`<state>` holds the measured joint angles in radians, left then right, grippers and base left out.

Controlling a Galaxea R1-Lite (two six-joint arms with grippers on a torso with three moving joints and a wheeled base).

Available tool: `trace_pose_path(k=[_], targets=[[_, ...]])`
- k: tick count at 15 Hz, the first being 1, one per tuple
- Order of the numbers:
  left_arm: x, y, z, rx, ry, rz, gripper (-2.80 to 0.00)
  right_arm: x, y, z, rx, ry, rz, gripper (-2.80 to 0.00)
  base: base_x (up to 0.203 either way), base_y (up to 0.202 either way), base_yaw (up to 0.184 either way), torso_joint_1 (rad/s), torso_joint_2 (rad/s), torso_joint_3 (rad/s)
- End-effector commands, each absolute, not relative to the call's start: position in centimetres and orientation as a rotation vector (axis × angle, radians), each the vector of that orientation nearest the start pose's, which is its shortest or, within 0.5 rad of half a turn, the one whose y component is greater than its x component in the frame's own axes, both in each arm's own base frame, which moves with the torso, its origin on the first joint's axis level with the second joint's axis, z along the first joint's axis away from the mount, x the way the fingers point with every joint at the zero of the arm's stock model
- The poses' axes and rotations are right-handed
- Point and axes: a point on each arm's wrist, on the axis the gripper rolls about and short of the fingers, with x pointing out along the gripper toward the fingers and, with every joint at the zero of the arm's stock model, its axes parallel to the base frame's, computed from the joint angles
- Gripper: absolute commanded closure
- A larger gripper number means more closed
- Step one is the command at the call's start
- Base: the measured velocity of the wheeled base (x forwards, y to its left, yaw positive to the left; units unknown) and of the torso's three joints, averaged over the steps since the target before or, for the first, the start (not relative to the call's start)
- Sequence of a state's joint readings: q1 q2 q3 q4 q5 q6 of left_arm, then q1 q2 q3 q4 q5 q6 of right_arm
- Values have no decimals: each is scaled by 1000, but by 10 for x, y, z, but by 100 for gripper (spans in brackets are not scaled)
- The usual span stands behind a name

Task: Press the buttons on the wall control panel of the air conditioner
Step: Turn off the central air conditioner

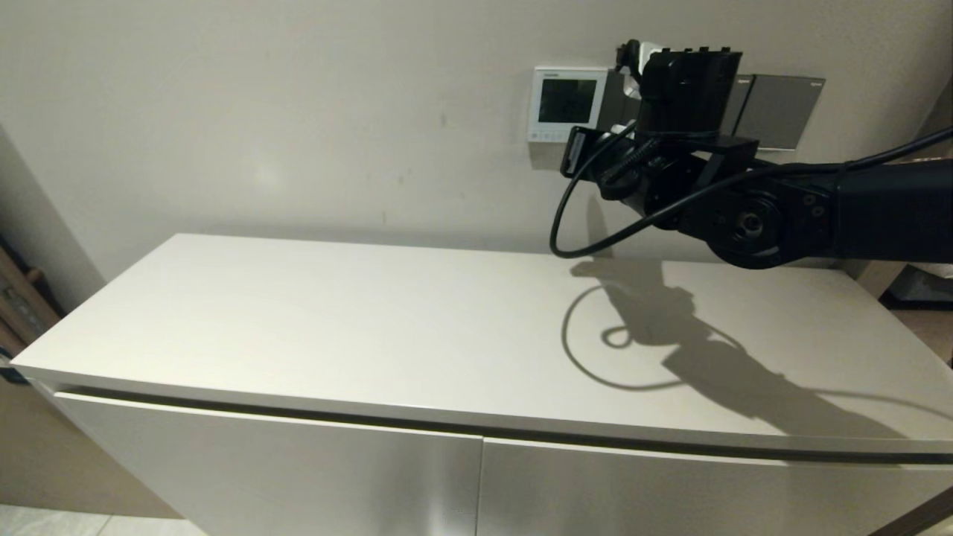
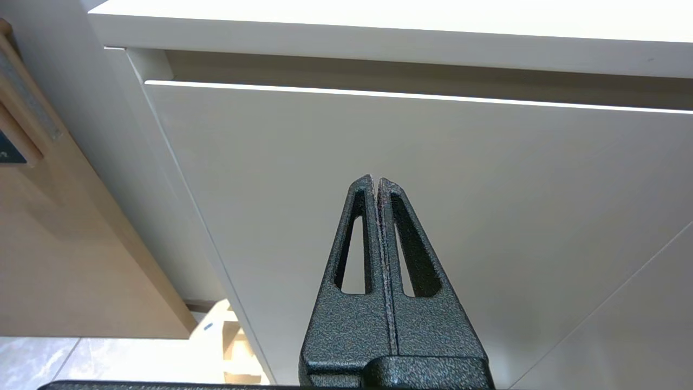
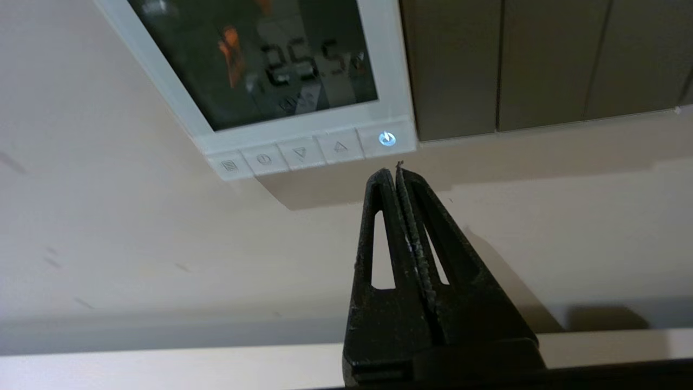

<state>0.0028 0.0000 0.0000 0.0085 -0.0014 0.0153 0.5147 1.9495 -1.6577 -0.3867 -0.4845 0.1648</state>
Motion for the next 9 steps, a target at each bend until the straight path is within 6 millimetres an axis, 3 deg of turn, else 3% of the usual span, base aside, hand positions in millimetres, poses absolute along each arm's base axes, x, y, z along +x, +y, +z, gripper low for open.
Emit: trace_pose_path(k=[1, 9], targets=[[-23, 0, 75, 15, 10, 1, 0, 358, 190, 309, 218, -93, 35, 0, 0, 0, 0, 0, 0, 0], [-23, 0, 75, 15, 10, 1, 0, 369, 195, 303, 207, -97, 32, 0, 0, 0, 0, 0, 0, 0]])
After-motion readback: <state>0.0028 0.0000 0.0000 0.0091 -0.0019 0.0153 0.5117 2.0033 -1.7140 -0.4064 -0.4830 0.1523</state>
